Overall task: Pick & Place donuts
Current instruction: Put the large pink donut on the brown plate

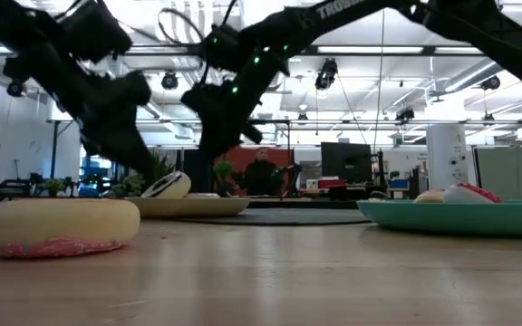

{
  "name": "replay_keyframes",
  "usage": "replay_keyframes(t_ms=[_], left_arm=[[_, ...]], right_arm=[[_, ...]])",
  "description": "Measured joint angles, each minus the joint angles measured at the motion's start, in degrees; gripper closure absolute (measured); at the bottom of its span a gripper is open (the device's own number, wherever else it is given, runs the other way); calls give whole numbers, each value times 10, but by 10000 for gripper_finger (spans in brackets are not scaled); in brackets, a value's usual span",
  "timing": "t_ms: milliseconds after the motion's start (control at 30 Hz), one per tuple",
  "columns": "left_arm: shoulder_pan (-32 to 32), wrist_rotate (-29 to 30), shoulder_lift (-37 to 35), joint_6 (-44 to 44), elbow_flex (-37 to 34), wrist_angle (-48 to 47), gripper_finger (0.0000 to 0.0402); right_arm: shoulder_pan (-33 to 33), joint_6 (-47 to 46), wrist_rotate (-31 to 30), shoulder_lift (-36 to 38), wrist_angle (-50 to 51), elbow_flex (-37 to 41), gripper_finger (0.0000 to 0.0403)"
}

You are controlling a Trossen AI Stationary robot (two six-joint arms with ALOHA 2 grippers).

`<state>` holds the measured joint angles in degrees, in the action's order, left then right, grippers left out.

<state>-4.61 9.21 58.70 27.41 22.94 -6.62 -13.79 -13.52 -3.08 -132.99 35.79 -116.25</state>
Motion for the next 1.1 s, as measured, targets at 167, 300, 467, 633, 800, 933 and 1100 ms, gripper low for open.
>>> replay_keyframes(t_ms=[167,300,467,633,800,933,1100], left_arm=[[51,-28,-24,-56,8,-3,252],[105,-51,-40,-51,8,-27,252],[183,-62,-43,-41,8,-34,252],[217,-47,-50,74,8,-34,252],[221,-46,-84,212,8,-30,252],[221,-29,-123,241,8,-7,252],[220,51,-177,245,13,21,252]], right_arm=[[10,57,4,49,20,38,329],[36,136,43,113,29,102,317],[100,249,92,183,23,202,291],[164,334,91,220,-22,271,258],[209,370,65,222,-56,284,227],[222,409,44,222,-86,285,209],[243,403,48,215,-140,285,202]])
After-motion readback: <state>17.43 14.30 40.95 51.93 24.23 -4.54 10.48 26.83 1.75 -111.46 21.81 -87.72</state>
